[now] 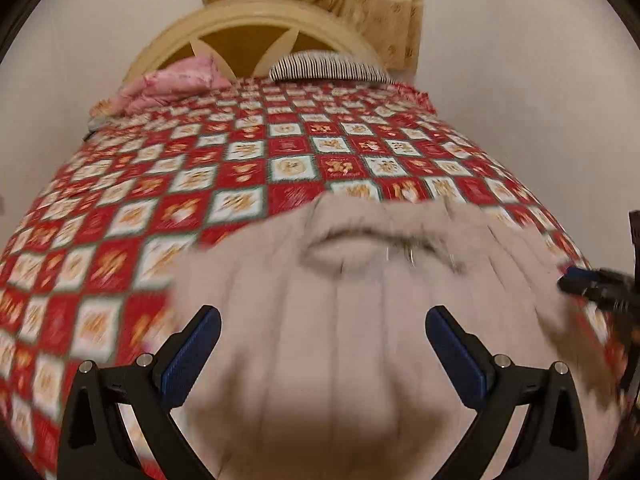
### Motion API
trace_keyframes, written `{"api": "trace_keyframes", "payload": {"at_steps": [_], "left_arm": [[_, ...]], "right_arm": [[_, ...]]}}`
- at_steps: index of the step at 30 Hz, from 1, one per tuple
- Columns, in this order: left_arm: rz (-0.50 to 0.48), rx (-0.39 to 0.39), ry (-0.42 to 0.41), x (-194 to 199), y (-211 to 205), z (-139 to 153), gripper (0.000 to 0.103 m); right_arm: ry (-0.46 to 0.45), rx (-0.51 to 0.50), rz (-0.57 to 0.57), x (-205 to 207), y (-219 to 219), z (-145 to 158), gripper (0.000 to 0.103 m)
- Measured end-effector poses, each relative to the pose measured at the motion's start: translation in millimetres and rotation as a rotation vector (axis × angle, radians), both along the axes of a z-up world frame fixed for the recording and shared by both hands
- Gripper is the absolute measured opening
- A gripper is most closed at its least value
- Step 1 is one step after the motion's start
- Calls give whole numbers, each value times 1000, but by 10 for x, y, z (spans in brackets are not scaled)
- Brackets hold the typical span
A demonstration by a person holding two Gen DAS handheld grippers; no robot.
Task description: Fold large clothes
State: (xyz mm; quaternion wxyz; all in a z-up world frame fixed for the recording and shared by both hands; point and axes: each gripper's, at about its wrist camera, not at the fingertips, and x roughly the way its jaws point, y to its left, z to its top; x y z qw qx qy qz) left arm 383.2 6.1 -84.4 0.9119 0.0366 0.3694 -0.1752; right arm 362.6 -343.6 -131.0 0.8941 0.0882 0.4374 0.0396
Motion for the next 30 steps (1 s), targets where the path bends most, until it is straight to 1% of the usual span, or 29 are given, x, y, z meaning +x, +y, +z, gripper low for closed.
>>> {"api": "trace_keyframes", "payload": {"at_steps": [1,2,4,6,7,8,10,11,13,14,16,18,19,21,22,24,25,26,27,28,29,30], "left_arm": [[6,14,-8,-247,147,-26,102],[15,21,-3,-513,313,-78,102],[17,-6,13,-858,562,-180,102],[47,11,20,-1247,801,-344,102],[56,22,14,-1375,875,-408,102],[67,37,14,-1519,946,-498,102],[69,39,61,-1724,1089,-723,102],[76,34,78,-1792,1145,-812,102],[95,5,106,-1927,1263,-971,102],[97,-15,112,-1947,1287,-1002,102],[103,-81,128,-2020,1370,-1062,102],[100,-108,129,-2033,1384,-1079,102],[99,-109,124,-2053,1374,-1086,102],[88,-123,123,-2083,1357,-1084,102],[73,-134,124,-2107,1346,-1078,102],[42,-140,124,-2135,1293,-1079,100],[28,-135,123,-2153,1257,-1078,96],[9,-136,123,-2170,1231,-1068,74],[-22,-149,129,-2189,1195,-1058,50],[-29,-139,116,-2238,1151,-1030,48],[-33,-117,91,-2283,1138,-1010,37],[-48,-84,63,-2344,1104,-985,21]], "right_arm": [[3,-4,-3,-312,-46,5,76],[3,-5,-6,-530,-62,9,77],[14,3,-26,-936,-107,-9,78],[21,31,-47,-1381,-190,-47,78],[20,38,-58,-1502,-215,-54,78],[16,49,-84,-1750,-255,-70,78],[6,72,-111,-2007,-298,-78,79],[6,86,-126,-2160,-311,-106,81],[19,93,-149,-2396,-296,-184,81],[30,99,-155,-2496,-277,-247,81],[59,107,-153,-2605,-244,-371,81],[74,109,-174,-2680,-234,-457,80],[75,120,-177,-2734,-218,-491,77],[80,173,-172,-2851,-191,-557,72],[87,188,-167,-2899,-168,-587,67],[96,174,-161,-2918,-114,-627,64],[92,170,-158,-2925,-99,-636,59],[92,184,-154,-2920,-117,-642,48],[92,214,-148,-2924,-136,-649,42],[90,238,-140,-2914,-151,-655,30],[86,256,-127,-2912,-151,-660,22],[82,260,-115,-2921,-136,-656,20]]}}
